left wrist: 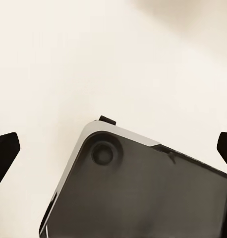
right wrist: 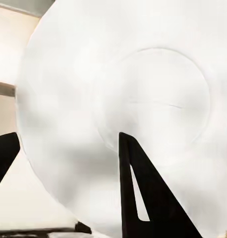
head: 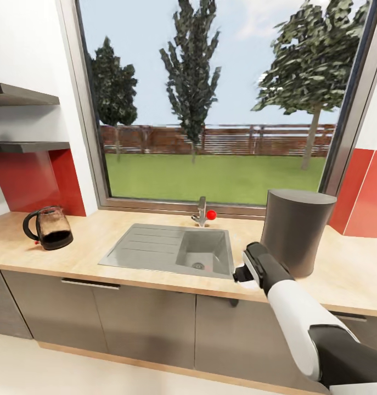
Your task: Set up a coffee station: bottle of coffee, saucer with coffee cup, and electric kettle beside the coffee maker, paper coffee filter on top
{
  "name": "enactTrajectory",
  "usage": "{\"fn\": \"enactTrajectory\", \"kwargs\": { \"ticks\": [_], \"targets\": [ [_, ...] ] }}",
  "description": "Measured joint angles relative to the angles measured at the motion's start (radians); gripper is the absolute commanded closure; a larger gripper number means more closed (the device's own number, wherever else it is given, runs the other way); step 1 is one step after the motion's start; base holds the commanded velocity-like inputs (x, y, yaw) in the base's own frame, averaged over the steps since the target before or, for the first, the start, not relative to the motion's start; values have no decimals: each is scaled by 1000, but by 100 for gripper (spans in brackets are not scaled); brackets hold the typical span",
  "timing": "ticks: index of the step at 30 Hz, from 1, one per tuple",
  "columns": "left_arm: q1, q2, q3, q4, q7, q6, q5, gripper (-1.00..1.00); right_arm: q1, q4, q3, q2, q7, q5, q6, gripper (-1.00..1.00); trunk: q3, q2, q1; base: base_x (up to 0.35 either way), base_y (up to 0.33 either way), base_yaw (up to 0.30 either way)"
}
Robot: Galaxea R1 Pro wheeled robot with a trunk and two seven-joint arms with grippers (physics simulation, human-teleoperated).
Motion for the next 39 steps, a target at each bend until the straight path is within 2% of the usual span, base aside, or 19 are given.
{"fn": "enactTrajectory", "kwargs": {
  "ticks": [8,13,18,34,39],
  "targets": [
    [0,0,1,0,0,1,1,-100,0,70,1,-6,2,-1,0,100,0,0,0,0,0,0],
    [0,0,0,1,0,0,3,-100,0,140,-1,-29,2,-2,0,100,0,0,0,0,0,0],
    [0,0,0,1,0,1,3,-100,0,150,-2,-34,15,-6,0,100,0,0,0,104,0,0],
    [0,5,-2,1,0,2,5,-100,0,153,-4,-33,24,-7,-13,100,0,0,-1,307,28,0],
    [0,5,-3,1,0,3,4,-100,0,154,-4,-33,24,-7,-18,100,0,0,0,117,26,0]
  ]
}}
